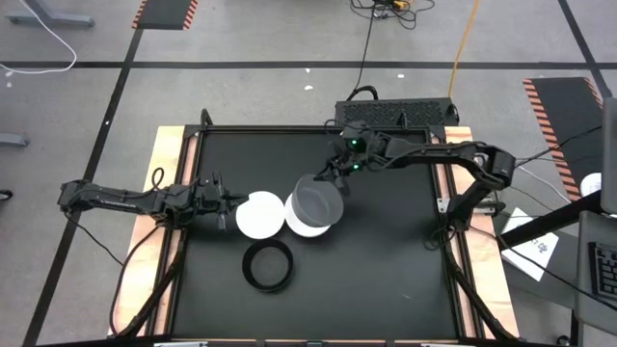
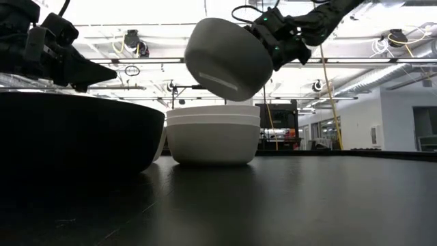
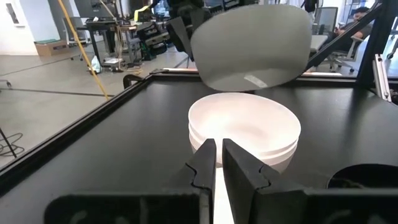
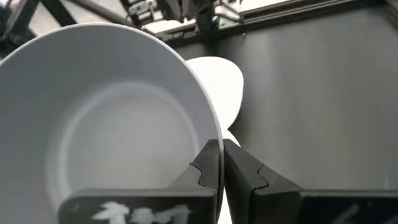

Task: Nest bowls inside each other
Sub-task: Stack the gray bowl into the white bowl

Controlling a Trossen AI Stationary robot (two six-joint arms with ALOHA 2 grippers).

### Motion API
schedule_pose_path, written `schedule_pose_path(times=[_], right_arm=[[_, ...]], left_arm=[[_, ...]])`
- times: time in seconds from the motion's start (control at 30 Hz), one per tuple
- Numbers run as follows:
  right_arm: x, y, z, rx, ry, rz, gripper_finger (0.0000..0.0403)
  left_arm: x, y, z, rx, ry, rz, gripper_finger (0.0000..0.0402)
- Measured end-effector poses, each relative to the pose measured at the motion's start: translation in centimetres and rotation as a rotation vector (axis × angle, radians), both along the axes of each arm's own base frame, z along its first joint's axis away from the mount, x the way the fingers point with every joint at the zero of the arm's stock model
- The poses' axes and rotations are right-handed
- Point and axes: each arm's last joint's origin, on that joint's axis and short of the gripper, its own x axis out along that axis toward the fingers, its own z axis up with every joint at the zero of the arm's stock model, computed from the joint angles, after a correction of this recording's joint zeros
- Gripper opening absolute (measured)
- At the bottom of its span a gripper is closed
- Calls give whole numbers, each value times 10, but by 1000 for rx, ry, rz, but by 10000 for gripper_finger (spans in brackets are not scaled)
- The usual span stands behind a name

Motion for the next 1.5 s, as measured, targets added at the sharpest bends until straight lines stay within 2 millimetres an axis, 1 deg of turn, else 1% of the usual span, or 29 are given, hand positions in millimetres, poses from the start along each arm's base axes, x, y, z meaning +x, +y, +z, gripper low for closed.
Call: schedule_pose_path(times=[0.17, 0.3, 0.4, 0.7, 0.93, 1.13, 1.5], right_arm=[[13, 3, -6, -21, 44, 31, 0], [14, 3, -10, -32, 117, 41, 0], [12, 3, -15, -37, 190, 21, 0], [5, 4, -22, -41, 295, -9, 0], [-3, 6, -30, -76, 430, -62, 0], [-5, 9, -31, -119, 497, -112, 0], [-8, 11, -33, -113, 545, -109, 0]], left_arm=[[0, 0, 0, 0, 1, 0, 31], [0, 0, 0, -5, 1, 0, 31], [0, 0, 0, -6, 1, 0, 31], [0, 0, 0, -5, 0, 4, 31], [0, 0, 0, -8, -2, 6, 31], [0, 0, 0, -8, -2, 7, 31], [0, 0, -1, -8, 5, 8, 31]])
